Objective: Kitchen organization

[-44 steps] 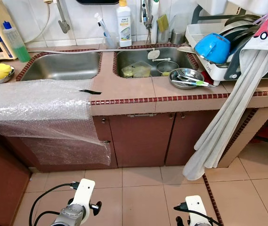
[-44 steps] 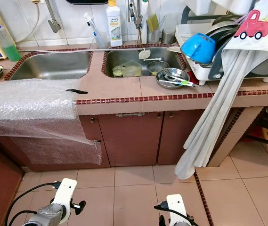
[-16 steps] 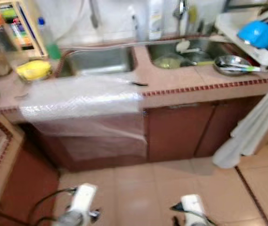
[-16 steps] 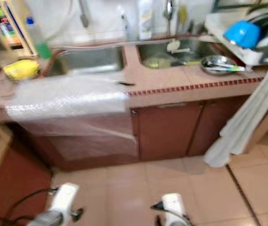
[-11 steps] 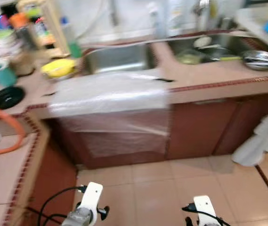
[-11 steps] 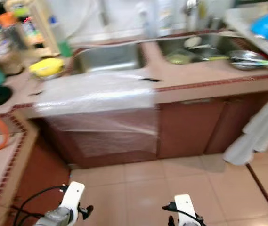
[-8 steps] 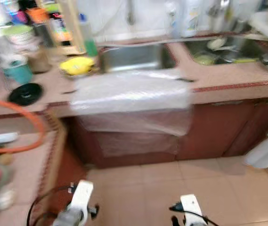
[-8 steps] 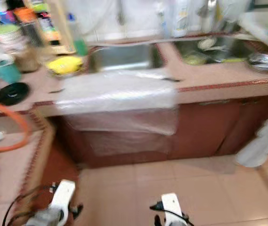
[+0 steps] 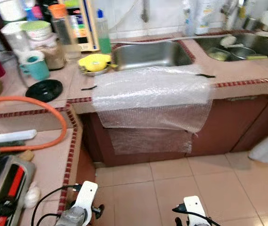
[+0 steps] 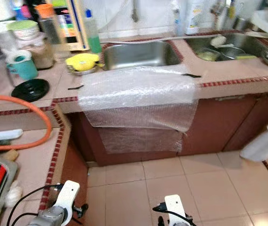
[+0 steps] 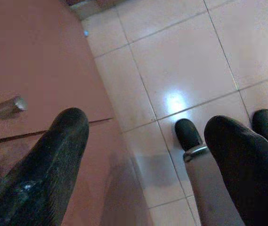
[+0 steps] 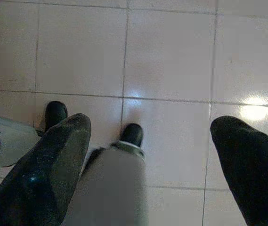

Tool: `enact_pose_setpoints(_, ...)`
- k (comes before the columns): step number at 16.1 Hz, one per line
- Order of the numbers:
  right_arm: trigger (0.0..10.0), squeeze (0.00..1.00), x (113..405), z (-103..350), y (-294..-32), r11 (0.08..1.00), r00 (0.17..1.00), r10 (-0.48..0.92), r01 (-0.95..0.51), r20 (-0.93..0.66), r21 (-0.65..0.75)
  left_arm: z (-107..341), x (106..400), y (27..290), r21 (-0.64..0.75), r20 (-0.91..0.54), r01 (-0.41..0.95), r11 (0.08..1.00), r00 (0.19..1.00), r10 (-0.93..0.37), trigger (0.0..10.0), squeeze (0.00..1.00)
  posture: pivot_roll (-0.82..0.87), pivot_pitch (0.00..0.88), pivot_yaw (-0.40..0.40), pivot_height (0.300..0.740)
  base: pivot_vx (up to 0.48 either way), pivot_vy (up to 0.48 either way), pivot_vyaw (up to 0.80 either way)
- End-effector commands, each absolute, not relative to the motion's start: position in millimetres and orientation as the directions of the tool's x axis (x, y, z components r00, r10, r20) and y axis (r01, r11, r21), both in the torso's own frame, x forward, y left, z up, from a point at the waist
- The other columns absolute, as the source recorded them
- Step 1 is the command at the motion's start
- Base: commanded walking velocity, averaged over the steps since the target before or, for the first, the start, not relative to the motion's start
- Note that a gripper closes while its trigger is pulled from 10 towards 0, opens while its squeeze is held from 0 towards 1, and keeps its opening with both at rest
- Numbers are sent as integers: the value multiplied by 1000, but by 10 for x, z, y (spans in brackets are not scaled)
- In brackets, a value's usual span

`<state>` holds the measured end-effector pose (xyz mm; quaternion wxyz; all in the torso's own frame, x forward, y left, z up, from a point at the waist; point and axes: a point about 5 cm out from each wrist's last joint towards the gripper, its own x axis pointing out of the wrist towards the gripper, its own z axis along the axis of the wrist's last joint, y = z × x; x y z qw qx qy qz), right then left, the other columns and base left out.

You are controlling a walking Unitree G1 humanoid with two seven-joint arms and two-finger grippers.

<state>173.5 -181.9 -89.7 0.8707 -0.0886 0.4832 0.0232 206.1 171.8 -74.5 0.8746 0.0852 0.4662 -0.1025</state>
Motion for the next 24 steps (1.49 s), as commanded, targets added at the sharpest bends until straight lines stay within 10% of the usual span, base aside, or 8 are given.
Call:
enact_pose_setpoints(1,10000,0,1736,-893,-1851,982,531,-49,-128,-846,-137,-742,2069,1701,48,-831,265,963,545,-108,10000,0,-51,0,85,740,0,-480,0)
enact_pose_setpoints(15,10000,0,1784,-871,-1859,988,541,-62,-87,-839,-129,-719,2108,1708,32,-822,232,972,559,-106,10000,0,-46,0,85,740,0,-274,0)
enact_pose_setpoints(24,10000,0,2487,-337,-1895,1000,854,-3,-13,-520,-26,-39,2779,1662,143,-393,333,932,884,-256,10000,0,-46,0,60,740,0,0,0)
